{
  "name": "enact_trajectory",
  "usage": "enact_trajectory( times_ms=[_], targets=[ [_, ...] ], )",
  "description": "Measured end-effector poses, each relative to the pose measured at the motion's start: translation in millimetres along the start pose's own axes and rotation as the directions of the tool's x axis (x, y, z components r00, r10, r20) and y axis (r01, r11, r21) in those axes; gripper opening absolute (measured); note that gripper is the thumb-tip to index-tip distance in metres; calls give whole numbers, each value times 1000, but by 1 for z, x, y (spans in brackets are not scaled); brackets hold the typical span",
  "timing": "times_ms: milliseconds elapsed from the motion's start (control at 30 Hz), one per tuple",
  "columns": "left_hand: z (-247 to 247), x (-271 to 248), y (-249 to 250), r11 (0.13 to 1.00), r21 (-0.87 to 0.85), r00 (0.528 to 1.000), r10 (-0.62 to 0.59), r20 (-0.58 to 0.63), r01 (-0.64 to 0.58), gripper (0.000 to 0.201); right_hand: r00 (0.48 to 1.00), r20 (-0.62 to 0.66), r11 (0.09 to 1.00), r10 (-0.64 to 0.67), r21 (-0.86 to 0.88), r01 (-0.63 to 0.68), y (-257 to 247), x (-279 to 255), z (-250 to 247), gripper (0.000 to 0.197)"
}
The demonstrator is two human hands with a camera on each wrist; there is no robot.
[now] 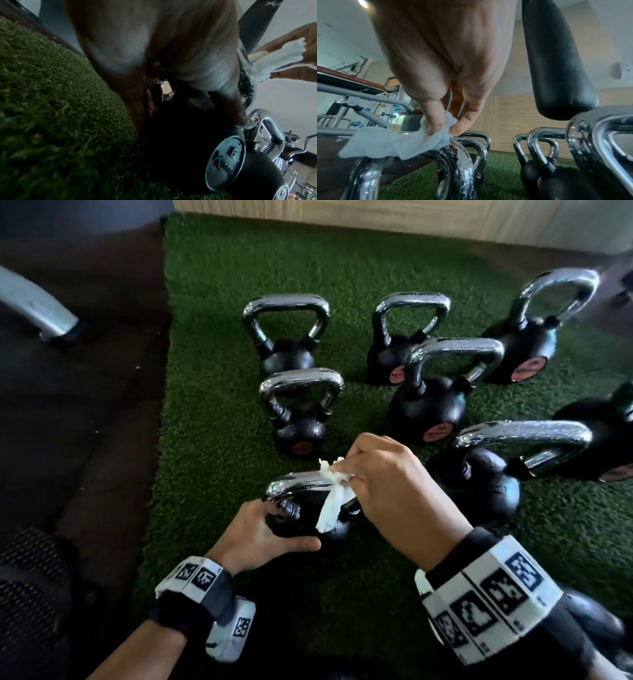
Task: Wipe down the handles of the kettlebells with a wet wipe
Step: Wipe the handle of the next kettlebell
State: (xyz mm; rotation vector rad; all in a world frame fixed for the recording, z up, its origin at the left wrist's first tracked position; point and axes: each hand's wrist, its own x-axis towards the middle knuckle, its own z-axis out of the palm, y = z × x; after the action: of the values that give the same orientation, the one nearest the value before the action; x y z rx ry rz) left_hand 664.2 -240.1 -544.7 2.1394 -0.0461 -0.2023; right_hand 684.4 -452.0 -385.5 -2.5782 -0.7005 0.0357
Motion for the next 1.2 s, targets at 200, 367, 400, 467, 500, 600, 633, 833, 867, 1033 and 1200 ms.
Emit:
enact_trajectory(
  times_ms=[200, 367, 400, 467, 500, 600, 633, 833, 867, 1033, 1200],
  targets=[
    [2, 1, -4, 999, 0, 999, -37, 12, 37, 74, 986, -141, 991, 89, 114, -73, 9, -4, 3, 31],
    [2, 2, -5, 991, -51, 991, -119, 54, 122, 68, 961, -251, 988, 116, 126, -86, 23, -12, 10, 29],
    [1, 2, -3, 992, -63, 992, -109, 62, 113, 64, 957, -257, 987, 138, 119, -110, 29, -14, 10, 30],
    [0, 0, 4, 995, -60, 994, -79, 75, 84, 55, 953, -234, 978, 192, 121, -167, 41, -14, 11, 34],
    [-1, -1, 6, 996, -57, 995, -65, 73, 70, 53, 954, -213, 974, 209, 127, -185, 45, -14, 11, 36],
    [-3, -2, 8, 998, -52, 997, -30, 72, 34, 50, 958, -188, 972, 216, 136, -193, 51, -12, 13, 36],
    [-3, -3, 8, 998, -58, 997, -28, 70, 32, 51, 958, -185, 971, 218, 142, -194, 52, -12, 13, 35],
    [-2, -4, 4, 996, -85, 998, -13, 67, 19, 55, 946, -87, 940, 313, 174, -295, 64, -9, 28, 13],
    [-1, -4, 5, 996, -84, 998, 2, 67, 4, 56, 940, -83, 931, 330, 195, -309, 67, -9, 30, 13],
    [1, -4, 2, 998, -47, 999, 35, 30, -34, 60, 910, -48, 882, 413, 272, -386, 82, -8, 44, 17],
    [0, -5, -1, 1000, -21, 998, -2, 61, 3, 65, 843, 122, 724, 524, 459, -516, 91, -7, 68, 21]
  ],
)
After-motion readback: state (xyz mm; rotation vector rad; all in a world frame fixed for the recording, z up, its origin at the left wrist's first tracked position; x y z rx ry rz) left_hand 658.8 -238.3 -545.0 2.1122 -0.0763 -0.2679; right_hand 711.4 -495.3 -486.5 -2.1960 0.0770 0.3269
